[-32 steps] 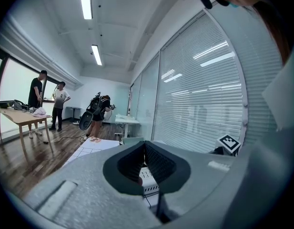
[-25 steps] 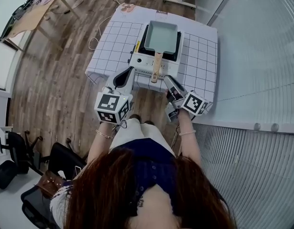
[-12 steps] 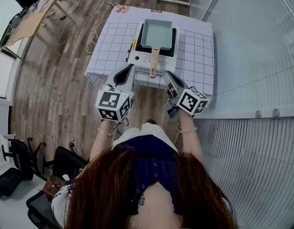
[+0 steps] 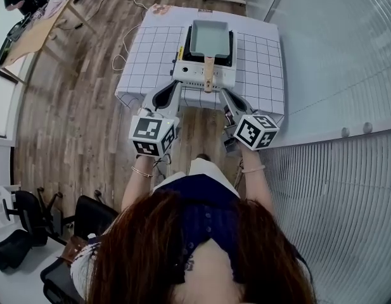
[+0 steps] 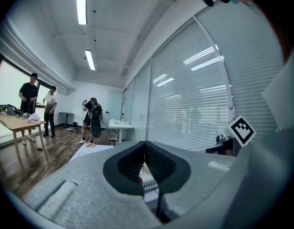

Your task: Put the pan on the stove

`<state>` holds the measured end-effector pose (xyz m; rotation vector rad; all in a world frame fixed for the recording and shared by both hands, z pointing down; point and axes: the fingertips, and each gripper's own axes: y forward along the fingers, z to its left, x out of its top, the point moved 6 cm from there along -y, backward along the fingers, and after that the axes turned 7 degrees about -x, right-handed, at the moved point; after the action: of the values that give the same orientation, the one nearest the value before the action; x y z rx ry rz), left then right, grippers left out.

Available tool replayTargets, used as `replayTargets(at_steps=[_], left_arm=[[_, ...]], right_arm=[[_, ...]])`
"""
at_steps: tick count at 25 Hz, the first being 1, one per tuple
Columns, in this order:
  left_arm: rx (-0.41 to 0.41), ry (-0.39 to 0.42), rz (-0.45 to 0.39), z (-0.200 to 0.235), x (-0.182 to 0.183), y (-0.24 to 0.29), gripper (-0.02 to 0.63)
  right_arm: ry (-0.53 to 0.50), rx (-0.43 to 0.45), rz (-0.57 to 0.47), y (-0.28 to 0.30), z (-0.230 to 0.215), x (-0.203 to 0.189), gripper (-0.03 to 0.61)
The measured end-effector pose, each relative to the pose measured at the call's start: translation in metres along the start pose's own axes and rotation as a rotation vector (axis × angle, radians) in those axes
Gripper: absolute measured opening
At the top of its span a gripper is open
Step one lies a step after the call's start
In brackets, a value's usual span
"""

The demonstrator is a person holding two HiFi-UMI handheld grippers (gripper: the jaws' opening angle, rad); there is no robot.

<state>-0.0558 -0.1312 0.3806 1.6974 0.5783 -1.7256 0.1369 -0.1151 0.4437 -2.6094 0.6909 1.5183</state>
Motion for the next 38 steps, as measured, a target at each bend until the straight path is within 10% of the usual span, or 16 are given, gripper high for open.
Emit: replayTargets(at_steps=[38], left_arm=[[-0.024,0.058,-0.064,-0.038,0.006,-0.091,0.011]], right_arm=[[-0.457,-0.262,-0.175,-0.091,0.101,-0.007,0.008]])
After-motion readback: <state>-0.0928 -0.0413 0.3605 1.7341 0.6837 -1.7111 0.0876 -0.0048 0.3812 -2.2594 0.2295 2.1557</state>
